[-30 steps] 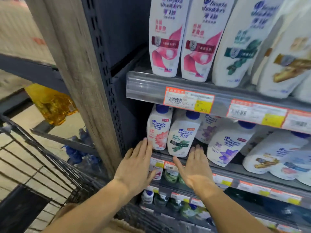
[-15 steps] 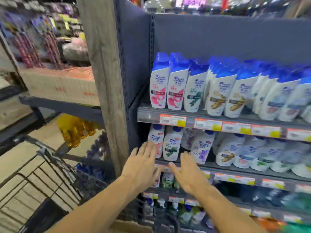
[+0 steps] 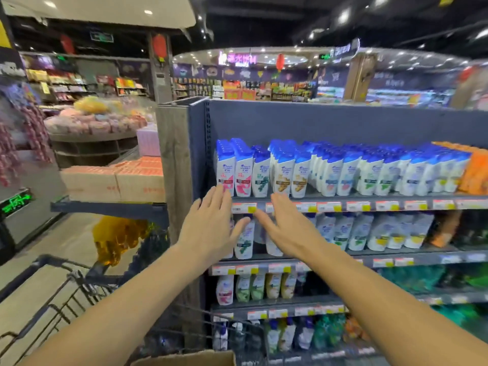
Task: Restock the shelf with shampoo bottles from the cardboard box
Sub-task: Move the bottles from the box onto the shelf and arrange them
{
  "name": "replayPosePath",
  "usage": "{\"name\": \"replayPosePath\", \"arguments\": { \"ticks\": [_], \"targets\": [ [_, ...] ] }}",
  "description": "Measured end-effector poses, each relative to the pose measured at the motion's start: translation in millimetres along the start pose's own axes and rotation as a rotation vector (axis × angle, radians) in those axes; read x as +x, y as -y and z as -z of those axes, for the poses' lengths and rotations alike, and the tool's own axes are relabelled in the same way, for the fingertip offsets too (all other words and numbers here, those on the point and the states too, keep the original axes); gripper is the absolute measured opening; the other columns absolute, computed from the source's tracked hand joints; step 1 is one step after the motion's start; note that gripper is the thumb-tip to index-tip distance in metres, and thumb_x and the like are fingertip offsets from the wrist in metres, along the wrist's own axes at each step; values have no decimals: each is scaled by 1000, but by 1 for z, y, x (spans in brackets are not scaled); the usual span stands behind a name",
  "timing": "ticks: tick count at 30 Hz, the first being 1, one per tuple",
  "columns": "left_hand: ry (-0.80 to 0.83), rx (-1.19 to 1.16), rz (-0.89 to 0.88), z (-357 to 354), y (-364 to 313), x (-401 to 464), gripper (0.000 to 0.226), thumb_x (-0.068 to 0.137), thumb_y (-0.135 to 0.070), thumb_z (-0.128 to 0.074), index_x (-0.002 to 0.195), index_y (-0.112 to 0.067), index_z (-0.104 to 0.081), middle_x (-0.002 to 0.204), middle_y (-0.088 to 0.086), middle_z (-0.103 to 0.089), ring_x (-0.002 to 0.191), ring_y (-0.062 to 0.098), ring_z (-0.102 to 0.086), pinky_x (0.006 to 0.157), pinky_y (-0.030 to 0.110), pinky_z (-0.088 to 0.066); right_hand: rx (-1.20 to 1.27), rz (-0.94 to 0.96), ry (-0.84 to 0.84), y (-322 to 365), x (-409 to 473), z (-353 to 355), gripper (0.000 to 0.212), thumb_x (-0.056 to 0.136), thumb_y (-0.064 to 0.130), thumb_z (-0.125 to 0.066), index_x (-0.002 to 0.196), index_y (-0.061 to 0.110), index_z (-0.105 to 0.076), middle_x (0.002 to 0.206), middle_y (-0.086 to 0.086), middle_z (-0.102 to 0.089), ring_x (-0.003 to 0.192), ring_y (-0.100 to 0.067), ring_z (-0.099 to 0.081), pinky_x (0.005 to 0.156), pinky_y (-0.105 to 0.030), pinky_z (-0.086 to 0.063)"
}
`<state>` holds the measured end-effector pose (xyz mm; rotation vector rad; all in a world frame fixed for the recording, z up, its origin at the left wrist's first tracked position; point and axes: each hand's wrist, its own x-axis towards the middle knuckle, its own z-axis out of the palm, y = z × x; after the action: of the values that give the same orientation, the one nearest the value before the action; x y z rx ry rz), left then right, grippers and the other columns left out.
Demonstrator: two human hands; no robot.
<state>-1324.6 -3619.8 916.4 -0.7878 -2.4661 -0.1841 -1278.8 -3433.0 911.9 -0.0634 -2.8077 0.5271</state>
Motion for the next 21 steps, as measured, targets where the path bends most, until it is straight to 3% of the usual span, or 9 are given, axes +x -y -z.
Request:
{"name": "replayPosePath", "arguments": {
  "ticks": [4, 12, 15, 17, 18, 19, 21],
  "targets": [
    [-54, 24, 20, 18, 9, 3, 78, 91, -59, -38, 144, -2, -36, 154, 17, -35, 142, 29, -34, 108, 43, -36, -23, -20, 60, 2, 0, 14, 83, 95, 65, -24, 154, 9, -9, 165, -4, -4, 151, -15, 1, 121, -37, -12],
    [104, 112, 104, -20, 23, 7, 78, 93, -60, -30, 149, -6, -25, 159, 14, -24, 146, 25, -24, 111, 39, -30, -53, -27, 180, -10, 18, -7, 83, 97, 63, -25, 155, 8, -1, 164, -5, 5, 151, -17, 7, 123, -37, -6],
    [141, 104, 97, -43, 25, 9, 77, 94, -59, -29, 150, -6, -23, 159, 14, -22, 147, 25, -22, 112, 39, -29, -51, -33, 191, -17, 29, -22, 79, 98, 61, -26, 153, 7, -12, 164, -7, -7, 150, -22, -9, 121, -40, -15],
    [181, 100, 71, -61, 26, 10, 76, 95, -58, -28, 150, -6, -21, 160, 13, -20, 147, 25, -20, 113, 39, -28, -60, -49, 202, -25, 35, -38, 70, 99, 58, -27, 146, 6, -26, 158, -12, -21, 127, -31, -32, 113, -43, -28],
    [196, 96, 56, -71, 27, 11, 76, 95, -57, -27, 150, -6, -20, 160, 13, -19, 147, 25, -19, 114, 39, -27, -61, -60, 206, -29, 39, -47, 68, 99, 57, -27, 143, 6, -30, 154, -14, -26, 112, -31, -32, 106, -42, -32],
    [209, 92, 40, -81, 27, 12, 75, 96, -57, -27, 150, -5, -21, 160, 13, -19, 147, 25, -20, 114, 39, -27, -57, -72, 213, -35, 43, -57, 68, 99, 57, -27, 142, 6, -31, 151, -16, -29, 109, -31, -33, 102, -41, -34],
    [251, 66, 22, -105, 28, 17, 73, 96, -55, -28, 149, -5, -22, 160, 13, -21, 147, 24, -21, 115, 37, -27, -39, -104, 259, -48, 54, -79, 72, 99, 58, -26, 148, 6, -23, 157, -14, -23, 138, -30, -28, 112, -43, -29]
  ]
}}
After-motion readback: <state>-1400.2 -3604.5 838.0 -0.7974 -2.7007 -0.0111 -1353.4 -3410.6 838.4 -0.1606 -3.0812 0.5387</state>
